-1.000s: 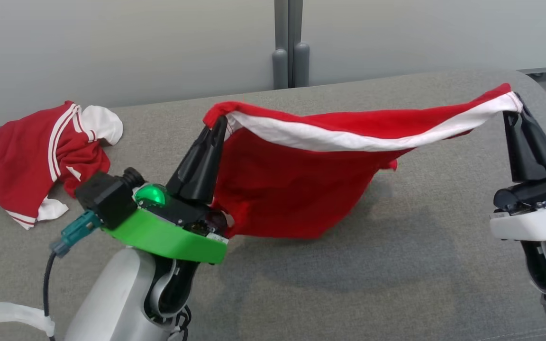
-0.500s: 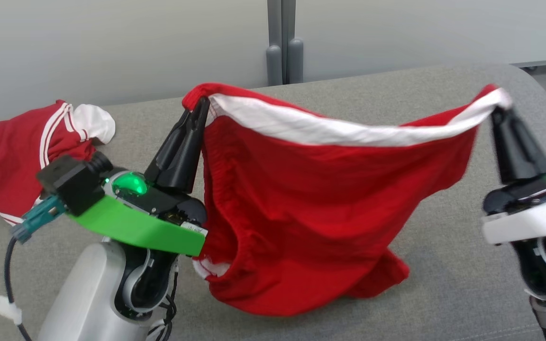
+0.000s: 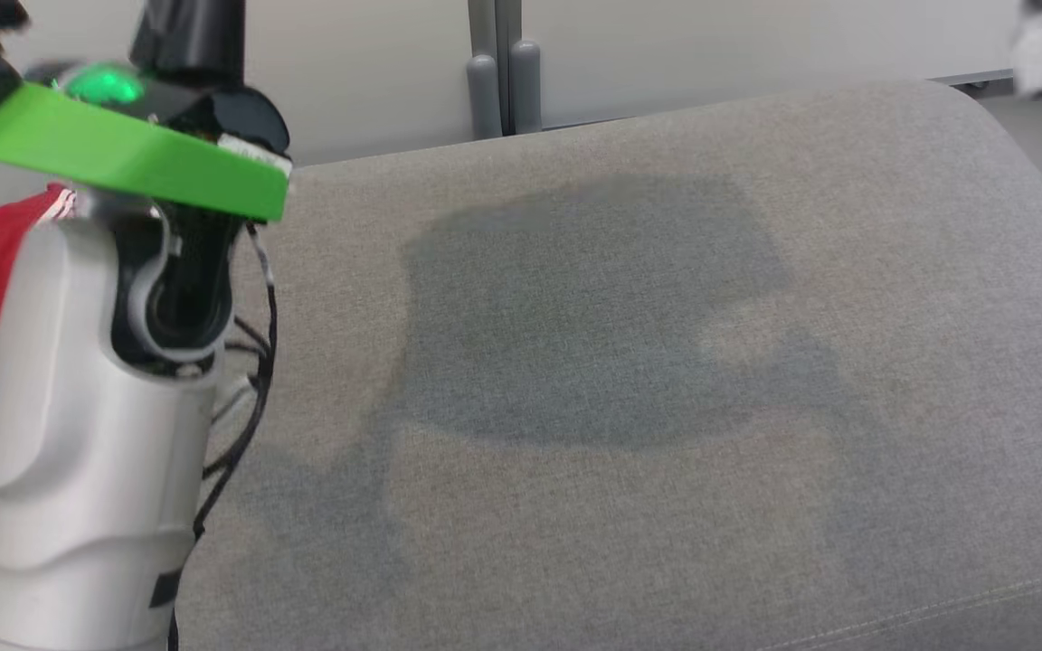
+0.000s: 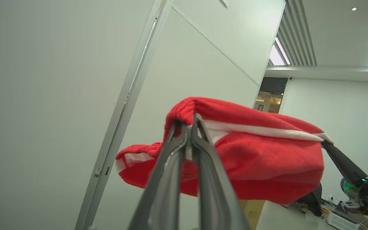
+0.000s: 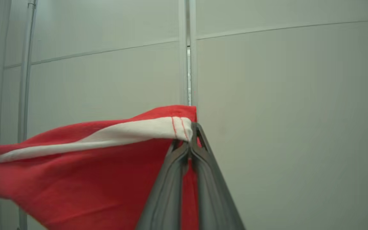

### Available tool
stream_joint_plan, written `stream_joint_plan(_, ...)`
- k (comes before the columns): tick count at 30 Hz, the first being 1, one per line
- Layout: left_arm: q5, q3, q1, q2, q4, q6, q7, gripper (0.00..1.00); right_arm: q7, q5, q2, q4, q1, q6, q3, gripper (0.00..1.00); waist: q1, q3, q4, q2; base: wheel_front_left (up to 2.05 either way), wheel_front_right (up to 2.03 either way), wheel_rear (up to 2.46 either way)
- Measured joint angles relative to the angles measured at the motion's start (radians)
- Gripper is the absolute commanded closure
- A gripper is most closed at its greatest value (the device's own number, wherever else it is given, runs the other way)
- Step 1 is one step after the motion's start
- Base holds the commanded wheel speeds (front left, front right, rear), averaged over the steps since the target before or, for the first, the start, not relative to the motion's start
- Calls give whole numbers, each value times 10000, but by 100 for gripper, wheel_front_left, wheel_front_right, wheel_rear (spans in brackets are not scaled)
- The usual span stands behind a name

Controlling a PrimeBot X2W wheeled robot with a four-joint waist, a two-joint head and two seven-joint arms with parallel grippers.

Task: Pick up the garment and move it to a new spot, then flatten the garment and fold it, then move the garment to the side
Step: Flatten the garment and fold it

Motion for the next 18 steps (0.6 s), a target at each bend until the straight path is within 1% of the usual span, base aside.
stream_joint_plan(3, -201, -268, 1231, 123, 598, 0, 265, 100, 656, 288, 2, 1070, 1596, 84, 617, 100, 0, 43, -44, 0, 0, 0, 0)
stream_joint_plan(6, -535, -757, 2838, 48, 1379, 2, 485, 100, 1149, 717, 69, 2111, 3707, 94, 1037, 100, 0, 164, -43, 0, 0, 0, 0)
stream_joint_plan(8, -529, -1170, 3798, -46, 1923, 2, 522, 100, 1220, 997, 203, 2673, 4953, 171, 1229, 100, 0, 268, -19, 0, 0, 0, 0)
stream_joint_plan(10, -506, -1555, 4548, -113, 2468, 0, 520, 100, 1191, 1177, 445, 3087, 5825, 171, 1289, 100, 0, 366, 34, 0, 0, 0, 0)
stream_joint_plan(12, -412, -1835, 5080, -115, 2874, -67, 493, 100, 945, 1415, 757, 3348, 6245, 171, 1256, 100, 0, 451, 97, 0, 0, 0, 0)
stream_joint_plan(14, -376, -1914, 5325, -127, 3118, -84, 299, 100, 673, 1501, 943, 3436, 6336, 173, 1294, 100, 0, 528, 157, 0, 0, 0, 0)
stream_joint_plan(18, -399, -1837, 5318, -150, 3221, -207, -82, 100, 98, 1567, 1024, 3402, 6331, 176, 1352, 100, 0, 559, 208, 0, 0, 0, 0)
